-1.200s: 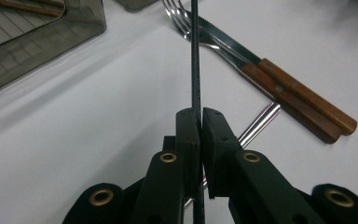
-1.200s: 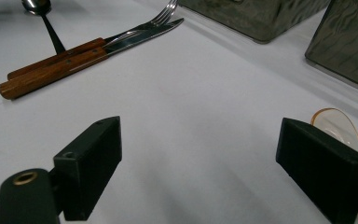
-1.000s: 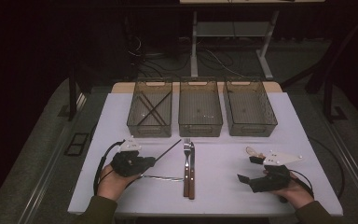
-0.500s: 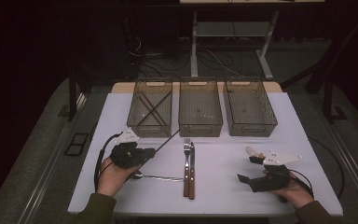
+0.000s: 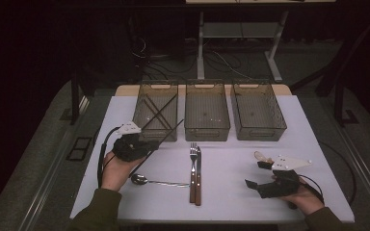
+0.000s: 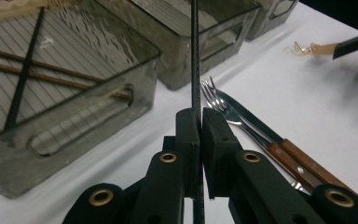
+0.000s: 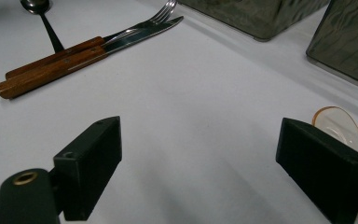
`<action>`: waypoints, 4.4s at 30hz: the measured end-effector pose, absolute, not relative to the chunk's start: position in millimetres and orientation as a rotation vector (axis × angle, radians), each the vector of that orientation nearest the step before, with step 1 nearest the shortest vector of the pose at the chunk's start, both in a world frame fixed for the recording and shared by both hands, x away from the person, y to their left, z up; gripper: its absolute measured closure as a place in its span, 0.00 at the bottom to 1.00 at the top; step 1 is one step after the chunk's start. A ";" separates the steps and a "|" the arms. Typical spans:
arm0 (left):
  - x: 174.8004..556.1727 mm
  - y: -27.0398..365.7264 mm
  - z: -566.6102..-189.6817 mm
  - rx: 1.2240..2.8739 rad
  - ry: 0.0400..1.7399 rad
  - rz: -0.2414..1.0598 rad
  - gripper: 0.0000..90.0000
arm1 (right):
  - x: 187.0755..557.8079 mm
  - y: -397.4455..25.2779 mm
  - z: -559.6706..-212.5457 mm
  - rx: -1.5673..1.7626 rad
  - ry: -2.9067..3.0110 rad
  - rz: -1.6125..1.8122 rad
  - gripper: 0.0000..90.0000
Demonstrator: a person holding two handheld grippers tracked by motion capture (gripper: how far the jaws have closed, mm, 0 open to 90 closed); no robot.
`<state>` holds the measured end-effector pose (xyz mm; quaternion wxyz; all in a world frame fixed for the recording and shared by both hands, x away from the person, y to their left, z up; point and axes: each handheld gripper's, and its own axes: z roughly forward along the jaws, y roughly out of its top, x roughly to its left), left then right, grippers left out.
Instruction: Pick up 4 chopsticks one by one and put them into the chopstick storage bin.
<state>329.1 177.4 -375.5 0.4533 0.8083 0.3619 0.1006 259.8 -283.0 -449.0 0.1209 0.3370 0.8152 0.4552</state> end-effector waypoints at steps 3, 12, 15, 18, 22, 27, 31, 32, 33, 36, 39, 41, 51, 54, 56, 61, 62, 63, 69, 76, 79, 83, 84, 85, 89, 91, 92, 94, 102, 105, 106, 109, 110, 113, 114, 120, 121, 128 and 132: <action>334.1 176.6 -372.6 1.985 0.896 0.258 0.95 | 259.7 -283.0 -449.1 0.985 2.382 1.329 0.16; 355.5 177.9 -362.4 1.945 0.905 0.313 0.95 | 260.0 -283.3 -449.5 0.993 2.380 1.328 0.16; 364.5 178.5 -360.5 1.907 0.909 0.307 0.95 | 259.8 -283.4 -449.5 0.998 2.385 1.326 0.16; 372.4 176.3 -356.4 1.906 0.910 0.313 0.95 | 259.7 -283.5 -449.4 0.998 2.383 1.331 0.16; 384.2 173.9 -347.4 1.899 0.903 0.337 0.95 | 259.5 -283.1 -449.3 0.994 2.381 1.332 0.16; 402.3 174.6 -338.1 1.877 0.917 0.368 0.95 | 259.2 -283.1 -449.3 0.989 2.381 1.333 0.16; 419.5 177.7 -335.2 1.863 0.946 0.397 0.95 | 259.3 -283.3 -449.3 0.993 2.381 1.334 0.16; 424.4 179.1 -335.6 1.854 0.956 0.396 0.95 | 259.3 -283.3 -449.2 0.991 2.382 1.335 0.16; 428.9 180.1 -336.2 1.831 0.981 0.381 0.95 | 259.1 -283.2 -449.2 0.991 2.381 1.337 0.16; 441.0 183.5 -337.3 1.811 1.012 0.394 0.95 | 259.1 -283.3 -449.2 0.990 2.381 1.335 0.16; 451.5 186.6 -338.9 1.795 1.041 0.405 0.95 | 259.0 -283.3 -449.2 0.988 2.381 1.336 0.16; 457.9 188.3 -341.2 1.795 1.062 0.423 0.95 | 259.0 -283.3 -449.1 0.986 2.381 1.339 0.16; 478.1 194.8 -359.4 1.785 1.134 0.463 0.95 | 258.8 -284.2 -448.7 0.998 2.376 1.349 0.16; 480.3 196.4 -365.1 1.798 1.153 0.466 0.95 | 258.4 -283.9 -448.7 0.996 2.377 1.352 0.16; 480.8 196.5 -368.8 1.825 1.162 0.471 0.95 | 258.7 -284.5 -448.6 0.993 2.377 1.354 0.16; 480.9 196.2 -376.9 1.838 1.192 0.482 0.86 | 258.9 -283.8 -448.6 0.998 2.378 1.355 0.16; 480.6 195.5 -377.3 1.835 1.193 0.475 0.81 | 259.0 -283.3 -448.7 0.991 2.377 1.357 0.16; 480.4 195.3 -377.3 1.847 1.187 0.469 0.79 | 258.8 -283.1 -448.6 0.989 2.379 1.355 0.16; 476.4 189.1 -373.7 1.868 1.148 0.481 0.62 | 258.7 -283.3 -448.5 0.992 2.377 1.353 0.16; 465.5 182.8 -366.2 1.894 1.075 0.452 0.49 | 258.4 -282.7 -448.4 0.986 2.378 1.348 0.16; 458.9 179.5 -363.7 1.915 1.041 0.444 0.45 | 258.4 -282.6 -448.4 0.987 2.377 1.346 0.16; 446.4 175.5 -362.4 1.930 0.996 0.431 0.41 | 258.6 -283.3 -448.2 0.992 2.376 1.351 0.16; 443.2 174.3 -362.6 1.935 0.992 0.429 0.39 | 258.8 -283.4 -448.2 0.996 2.375 1.356 0.16; 439.9 173.0 -362.8 1.941 0.984 0.431 0.38 | 259.1 -283.6 -448.5 0.998 2.374 1.357 0.16; 425.9 172.9 -363.7 1.938 0.955 0.421 0.36 | 259.5 -284.8 -448.7 0.993 2.375 1.359 0.16; 419.1 172.5 -365.4 1.945 0.948 0.410 0.33 | 258.9 -285.0 -448.2 0.995 2.375 1.363 0.16; 415.9 172.2 -366.5 1.948 0.941 0.404 0.32 | 258.8 -285.0 -448.1 0.992 2.375 1.363 0.16; 408.7 172.1 -368.0 1.951 0.928 0.396 0.30 | 258.6 -284.9 -447.9 0.989 2.379 1.359 0.16; 381.6 166.8 -379.2 1.961 0.872 0.376 0.24 | 259.7 -281.3 -447.5 0.979 2.387 1.352 0.16; 373.5 161.5 -381.1 1.988 0.844 0.374 0.23 | 260.0 -281.4 -448.4 0.973 2.390 1.342 0.16; 370.1 160.1 -382.0 1.994 0.835 0.374 0.22 | 259.9 -281.8 -448.4 0.975 2.390 1.340 0.16; 359.9 156.1 -386.5 2.023 0.813 0.367 0.21 | 258.9 -282.8 -447.5 0.975 2.378 1.346 0.16; 356.5 154.9 -388.1 2.035 0.808 0.366 0.20 | 258.3 -282.9 -447.2 0.977 2.378 1.348 0.16; 345.6 152.3 -392.2 2.052 0.787 0.363 0.17 | 257.2 -282.2 -447.1 0.963 2.379 1.336 0.16; 342.1 151.7 -393.6 2.054 0.786 0.365 0.17 | 256.9 -282.2 -447.1 0.959 2.377 1.335 0.16; 321.6 152.1 -402.4 2.049 0.754 0.357 0.15 | 256.9 -283.5 -446.4 0.957 2.366 1.345 0.16; 318.3 152.1 -404.1 2.044 0.744 0.351 0.15 | 257.0 -283.5 -446.4 0.959 2.364 1.348 0.16; 300.6 152.0 -412.8 2.043 0.691 0.313 0.14 | 257.4 -283.7 -446.4 0.966 2.363 1.348 0.16; 294.3 152.9 -417.8 2.040 0.686 0.298 0.11 | 257.6 -284.4 -446.3 0.973 2.359 1.348 0.16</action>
